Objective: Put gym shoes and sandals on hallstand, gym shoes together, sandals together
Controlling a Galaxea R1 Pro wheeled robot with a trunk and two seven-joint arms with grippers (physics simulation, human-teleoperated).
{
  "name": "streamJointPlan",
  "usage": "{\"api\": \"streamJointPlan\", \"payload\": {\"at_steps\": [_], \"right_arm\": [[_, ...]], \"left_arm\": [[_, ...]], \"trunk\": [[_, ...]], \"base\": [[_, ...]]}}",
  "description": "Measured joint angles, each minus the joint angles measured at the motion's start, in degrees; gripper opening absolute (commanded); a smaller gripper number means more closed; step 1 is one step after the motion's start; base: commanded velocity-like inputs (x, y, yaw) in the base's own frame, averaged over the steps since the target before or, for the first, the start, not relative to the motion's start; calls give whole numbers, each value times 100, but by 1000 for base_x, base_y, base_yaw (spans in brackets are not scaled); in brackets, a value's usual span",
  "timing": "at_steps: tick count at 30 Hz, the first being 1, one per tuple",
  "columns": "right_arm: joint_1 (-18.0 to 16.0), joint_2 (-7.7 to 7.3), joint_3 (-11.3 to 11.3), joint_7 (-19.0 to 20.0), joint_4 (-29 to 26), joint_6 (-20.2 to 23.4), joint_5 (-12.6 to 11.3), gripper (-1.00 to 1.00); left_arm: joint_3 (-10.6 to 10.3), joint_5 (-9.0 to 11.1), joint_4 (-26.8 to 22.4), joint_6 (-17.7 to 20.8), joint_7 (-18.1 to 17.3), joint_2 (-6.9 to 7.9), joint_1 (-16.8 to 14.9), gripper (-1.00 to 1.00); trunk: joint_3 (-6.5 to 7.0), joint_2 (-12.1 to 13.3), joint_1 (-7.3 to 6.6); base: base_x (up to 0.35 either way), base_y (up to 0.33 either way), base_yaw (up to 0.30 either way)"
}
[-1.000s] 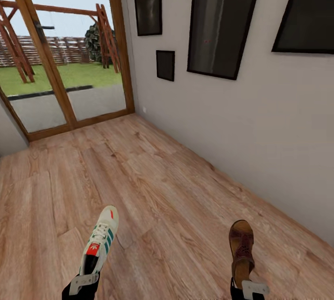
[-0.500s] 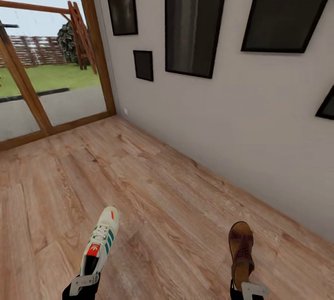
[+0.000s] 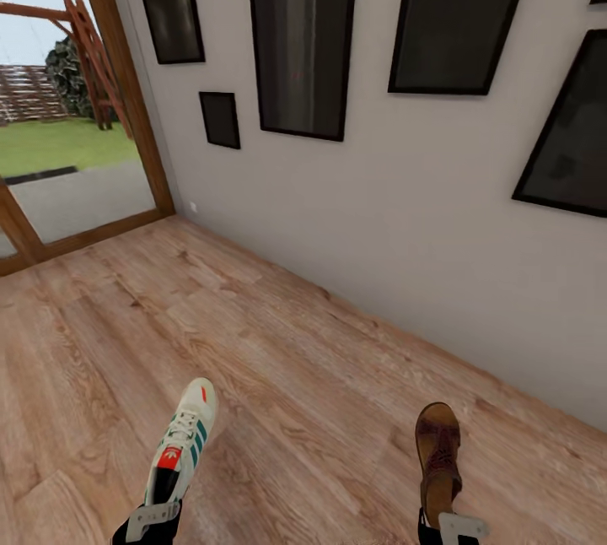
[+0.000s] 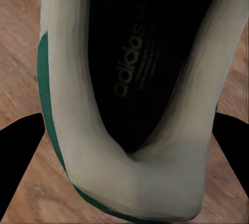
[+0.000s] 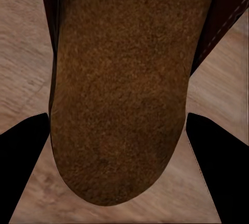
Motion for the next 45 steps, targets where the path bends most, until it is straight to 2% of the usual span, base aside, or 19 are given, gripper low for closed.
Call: {"api": "streamJointPlan", "payload": {"at_steps": [45], "right_arm": [[0,1,0,0,9,0,0,-100]], "left_arm": [[-9,-9,10,3,8,-7,0,-100]], "trunk": [[0,0,0]], "base": [[0,0,-265]]}}
